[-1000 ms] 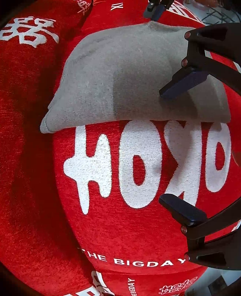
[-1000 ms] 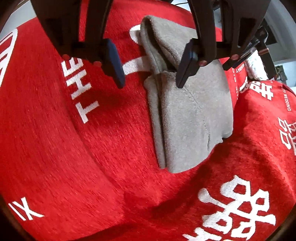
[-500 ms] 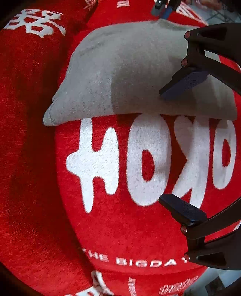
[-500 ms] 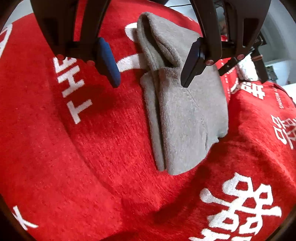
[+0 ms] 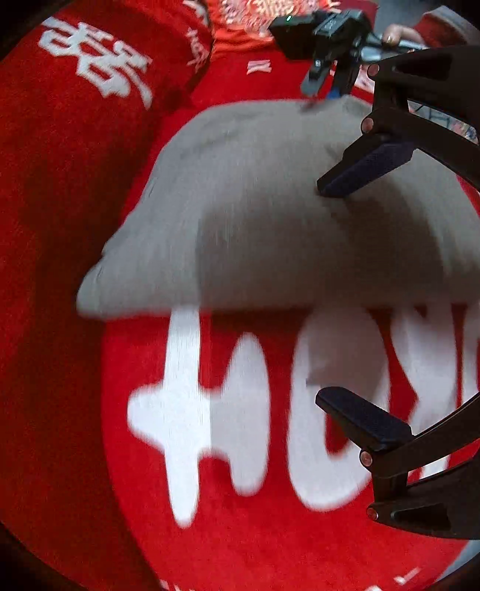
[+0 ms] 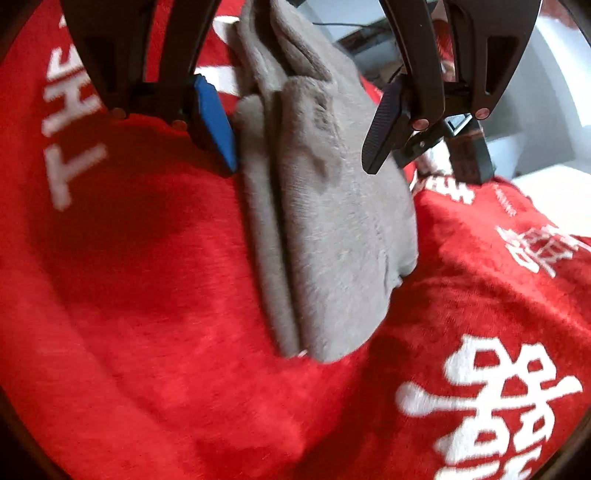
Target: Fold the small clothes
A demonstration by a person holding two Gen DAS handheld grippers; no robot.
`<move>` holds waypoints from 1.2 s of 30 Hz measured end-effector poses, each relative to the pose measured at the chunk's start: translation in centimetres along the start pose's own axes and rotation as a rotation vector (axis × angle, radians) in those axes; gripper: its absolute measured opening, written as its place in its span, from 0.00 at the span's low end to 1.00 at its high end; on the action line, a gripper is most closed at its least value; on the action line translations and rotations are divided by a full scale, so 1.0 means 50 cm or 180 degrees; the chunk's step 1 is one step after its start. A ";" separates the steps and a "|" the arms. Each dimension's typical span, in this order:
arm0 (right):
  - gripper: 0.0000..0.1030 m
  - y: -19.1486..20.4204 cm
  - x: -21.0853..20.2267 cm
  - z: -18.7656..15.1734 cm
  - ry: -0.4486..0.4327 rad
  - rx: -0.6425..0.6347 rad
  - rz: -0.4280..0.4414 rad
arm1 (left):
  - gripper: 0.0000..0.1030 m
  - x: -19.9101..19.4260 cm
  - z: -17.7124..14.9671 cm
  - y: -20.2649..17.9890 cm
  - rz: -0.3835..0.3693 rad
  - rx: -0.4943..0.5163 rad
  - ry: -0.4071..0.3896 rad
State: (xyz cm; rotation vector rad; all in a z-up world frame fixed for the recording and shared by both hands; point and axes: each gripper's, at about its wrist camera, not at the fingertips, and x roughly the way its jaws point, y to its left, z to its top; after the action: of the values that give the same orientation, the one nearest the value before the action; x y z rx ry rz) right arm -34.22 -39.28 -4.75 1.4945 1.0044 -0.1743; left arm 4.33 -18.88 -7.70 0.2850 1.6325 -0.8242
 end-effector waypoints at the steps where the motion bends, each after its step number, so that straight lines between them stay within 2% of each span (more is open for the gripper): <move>1: 0.74 0.005 0.004 0.001 0.0023 -0.0037 0.0004 | 1.00 0.009 0.005 -0.007 -0.0081 0.0026 0.0024; 6: 0.74 0.051 0.037 0.009 0.0253 -0.0315 0.0146 | 1.00 0.050 0.022 -0.044 -0.0246 0.0069 0.0099; 8: 0.75 0.064 0.049 0.009 0.0301 -0.0433 0.0129 | 1.00 0.056 0.022 -0.069 -0.0173 0.0101 0.0098; 11: 0.75 0.056 0.065 0.014 0.0325 -0.0402 0.0124 | 1.00 0.061 0.030 -0.077 -0.0115 0.0132 0.0110; 15: 0.74 0.041 0.065 0.016 0.0260 -0.0254 0.0264 | 1.00 0.066 0.031 -0.090 -0.0108 0.0104 0.0130; 17: 0.50 0.036 0.063 0.014 0.0249 -0.0224 0.0176 | 0.99 0.061 0.028 -0.088 -0.0090 0.0074 0.0125; 18: 0.37 0.032 0.065 0.012 0.0266 -0.0213 0.0108 | 0.92 0.058 0.027 -0.091 -0.0088 0.0059 0.0099; 19: 0.34 0.027 0.065 0.010 0.0275 -0.0183 0.0147 | 0.90 0.053 0.024 -0.091 -0.0092 0.0053 0.0062; 24: 0.31 0.048 0.048 -0.009 0.0224 -0.0146 0.0517 | 0.54 -0.001 0.006 -0.075 -0.0172 0.0099 -0.0089; 26: 0.31 0.067 0.044 -0.019 0.0217 -0.0126 0.0676 | 0.47 -0.016 0.004 -0.071 -0.0244 0.0101 -0.0118; 30: 0.31 0.105 0.043 -0.041 0.0220 -0.0170 0.0760 | 0.45 -0.051 -0.006 -0.054 -0.0428 0.0052 -0.0143; 36: 0.31 0.162 0.039 -0.090 0.0167 -0.0243 0.0833 | 0.45 -0.124 -0.041 -0.018 -0.0570 0.0144 -0.0276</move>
State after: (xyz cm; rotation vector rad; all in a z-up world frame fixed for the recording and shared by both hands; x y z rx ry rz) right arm -29.69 -33.28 0.97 1.5508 0.8378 0.0894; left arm 3.76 -16.59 -1.52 0.1339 1.5754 -0.9965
